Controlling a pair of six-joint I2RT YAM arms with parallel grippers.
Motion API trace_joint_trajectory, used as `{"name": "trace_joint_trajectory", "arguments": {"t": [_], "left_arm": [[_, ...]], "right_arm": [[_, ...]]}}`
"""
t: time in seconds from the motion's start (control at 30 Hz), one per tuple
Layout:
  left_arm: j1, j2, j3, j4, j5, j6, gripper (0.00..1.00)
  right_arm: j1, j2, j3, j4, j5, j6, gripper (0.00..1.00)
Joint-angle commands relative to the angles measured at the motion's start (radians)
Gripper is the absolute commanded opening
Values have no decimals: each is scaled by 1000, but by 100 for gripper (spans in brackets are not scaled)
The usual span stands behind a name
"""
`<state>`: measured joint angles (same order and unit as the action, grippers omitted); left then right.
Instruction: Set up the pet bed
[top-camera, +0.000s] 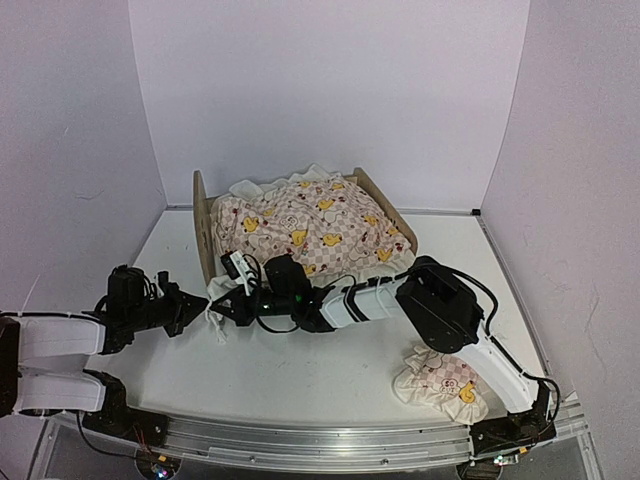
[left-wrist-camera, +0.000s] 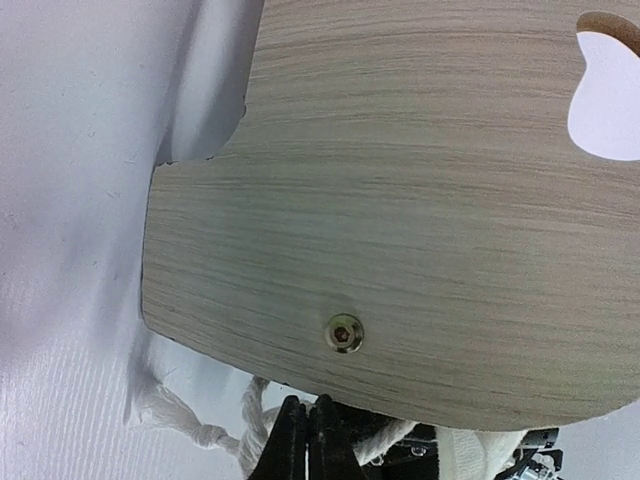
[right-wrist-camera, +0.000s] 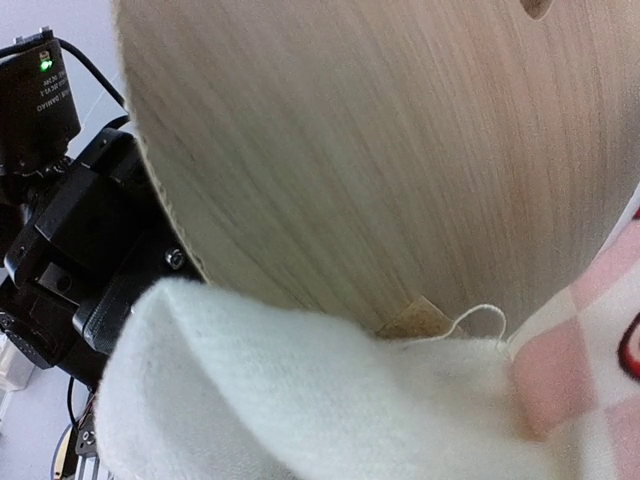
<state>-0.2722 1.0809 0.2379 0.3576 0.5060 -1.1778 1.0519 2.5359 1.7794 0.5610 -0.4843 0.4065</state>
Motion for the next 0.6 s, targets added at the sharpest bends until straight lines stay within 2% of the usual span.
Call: {"name": "trace_joint_trajectory", "arguments": {"t": [0.0, 0.1, 0.23, 0.27, 0.37, 0.43, 0.57], "left_arm": [[-18, -38, -19, 65, 49, -15, 0], [-19, -55, -30, 70, 36, -17, 0], [-18, -81, -37, 78, 30, -19, 0], [-17, -89, -40, 77, 26, -20, 0], [-17, -92, -43, 79, 22, -22, 0], [-17, -88, -40, 81, 24, -22, 0], [-17, -93, -40, 81, 20, -28, 0]], "right_arm": [[14, 7, 46, 105, 42, 35, 0], [14, -20, 11, 103, 63, 79, 2], [14, -174, -208, 86, 115, 165, 32], [14, -207, -260, 83, 130, 196, 43], [21, -232, -353, 113, 109, 242, 54], [30, -204, -356, 139, 125, 220, 60], [39, -116, -253, 148, 133, 161, 65]]}}
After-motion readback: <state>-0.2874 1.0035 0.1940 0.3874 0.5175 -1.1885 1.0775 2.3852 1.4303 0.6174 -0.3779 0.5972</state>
